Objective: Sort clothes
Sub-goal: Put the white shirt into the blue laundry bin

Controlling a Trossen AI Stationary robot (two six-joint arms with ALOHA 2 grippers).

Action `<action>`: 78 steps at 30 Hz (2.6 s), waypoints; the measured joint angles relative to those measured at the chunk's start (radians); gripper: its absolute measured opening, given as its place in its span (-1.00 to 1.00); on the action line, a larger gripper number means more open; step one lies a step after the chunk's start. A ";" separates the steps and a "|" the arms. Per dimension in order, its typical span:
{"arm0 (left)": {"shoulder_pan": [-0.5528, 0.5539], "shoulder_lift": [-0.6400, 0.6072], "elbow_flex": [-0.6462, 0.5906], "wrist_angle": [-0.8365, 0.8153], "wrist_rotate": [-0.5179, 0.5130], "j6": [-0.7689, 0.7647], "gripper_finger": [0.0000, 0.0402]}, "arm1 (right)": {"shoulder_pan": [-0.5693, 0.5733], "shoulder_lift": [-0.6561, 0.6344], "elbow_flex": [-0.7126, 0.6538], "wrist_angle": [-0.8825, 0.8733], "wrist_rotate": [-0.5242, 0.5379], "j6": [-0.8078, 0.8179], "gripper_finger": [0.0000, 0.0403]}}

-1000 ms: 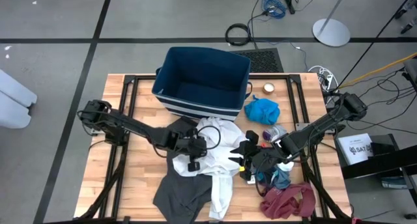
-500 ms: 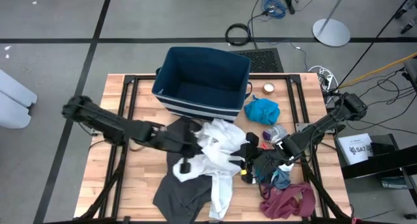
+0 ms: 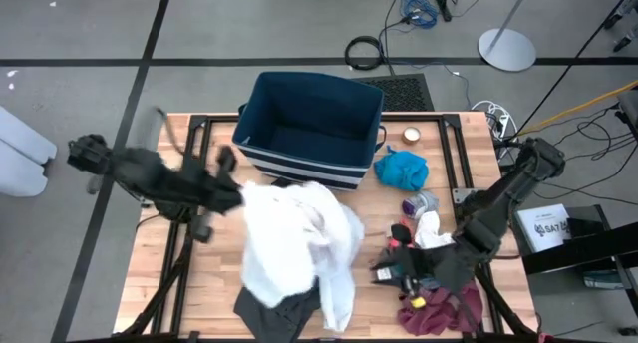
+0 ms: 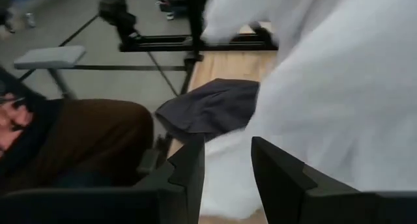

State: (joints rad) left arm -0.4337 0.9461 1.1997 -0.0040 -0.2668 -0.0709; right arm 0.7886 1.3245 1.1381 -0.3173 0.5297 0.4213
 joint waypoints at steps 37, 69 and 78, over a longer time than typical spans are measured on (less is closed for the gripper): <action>0.002 -0.014 0.066 -0.052 -0.110 -0.106 -0.97 | -0.209 0.386 0.001 0.445 0.013 -0.225 -0.43; -0.002 0.722 0.087 -0.096 0.317 0.035 -0.29 | -0.071 -0.091 0.002 0.286 0.264 -0.345 -0.43; -0.027 0.512 0.087 -0.436 0.311 -0.006 0.04 | -0.074 -0.090 0.002 0.118 0.259 -0.189 -0.43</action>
State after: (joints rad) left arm -0.4606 1.4580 1.2865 -0.4401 0.0437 -0.0766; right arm 0.7143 1.2343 1.1397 -0.1996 0.7889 0.2325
